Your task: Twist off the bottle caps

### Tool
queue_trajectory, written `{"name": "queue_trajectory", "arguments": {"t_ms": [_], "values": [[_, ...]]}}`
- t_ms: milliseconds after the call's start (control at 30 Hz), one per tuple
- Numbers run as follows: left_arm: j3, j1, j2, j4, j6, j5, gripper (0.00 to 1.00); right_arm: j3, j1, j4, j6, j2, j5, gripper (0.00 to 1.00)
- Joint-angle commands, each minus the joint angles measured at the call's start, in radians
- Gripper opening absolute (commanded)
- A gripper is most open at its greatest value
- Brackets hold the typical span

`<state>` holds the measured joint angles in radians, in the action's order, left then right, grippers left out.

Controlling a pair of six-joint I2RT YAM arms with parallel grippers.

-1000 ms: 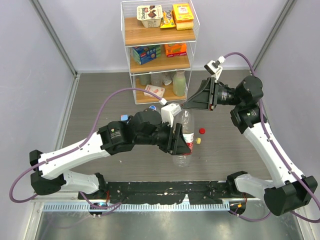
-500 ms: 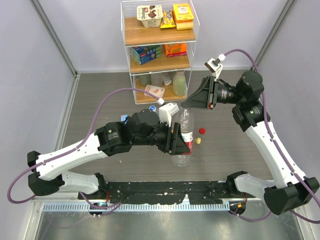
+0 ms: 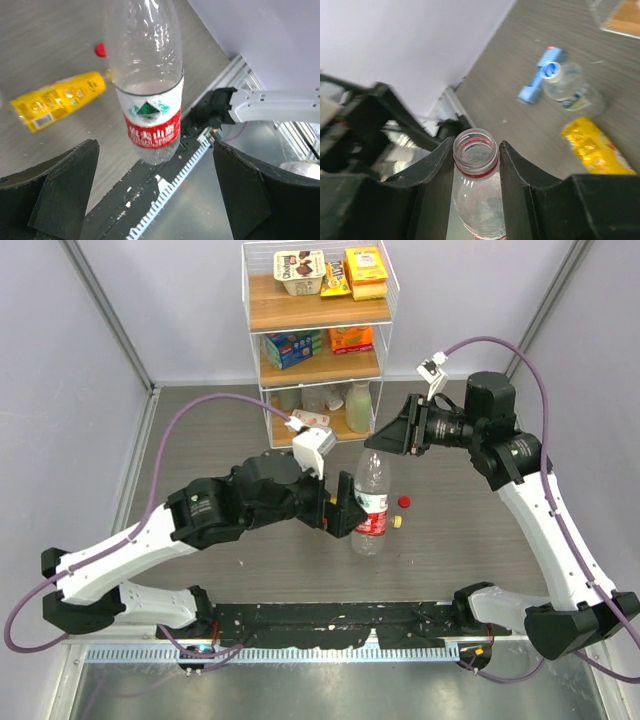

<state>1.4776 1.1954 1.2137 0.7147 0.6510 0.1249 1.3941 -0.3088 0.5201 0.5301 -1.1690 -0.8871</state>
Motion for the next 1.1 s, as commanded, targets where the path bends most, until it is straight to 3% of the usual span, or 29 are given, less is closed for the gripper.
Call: {"name": "queue_trajectory", "arguments": {"t_ms": [0,167,467,667,867,1067], "values": [[0.072,-0.005,-0.066,0.066,-0.086,0.172,1.0,0.066,-0.003,0.176,-0.183,-0.003,0.272,0.02],[0.049,-0.005,-0.112,0.065,-0.06,0.176,1.0,0.036,-0.003,0.111,-0.197,0.029,0.491,0.02],[-0.051,-0.007,-0.183,0.043,-0.01,0.151,1.0,-0.141,-0.004,-0.155,-0.246,0.155,0.819,0.02],[-0.057,-0.007,-0.178,0.04,-0.036,0.13,1.0,-0.368,-0.003,-0.497,-0.423,0.293,0.859,0.02],[-0.066,-0.005,-0.163,0.029,-0.04,0.096,1.0,-0.492,-0.003,-0.636,-0.55,0.377,0.918,0.02],[-0.05,-0.005,-0.158,0.042,-0.044,0.104,1.0,-0.673,-0.003,-0.86,-0.509,0.479,1.031,0.02]]}}
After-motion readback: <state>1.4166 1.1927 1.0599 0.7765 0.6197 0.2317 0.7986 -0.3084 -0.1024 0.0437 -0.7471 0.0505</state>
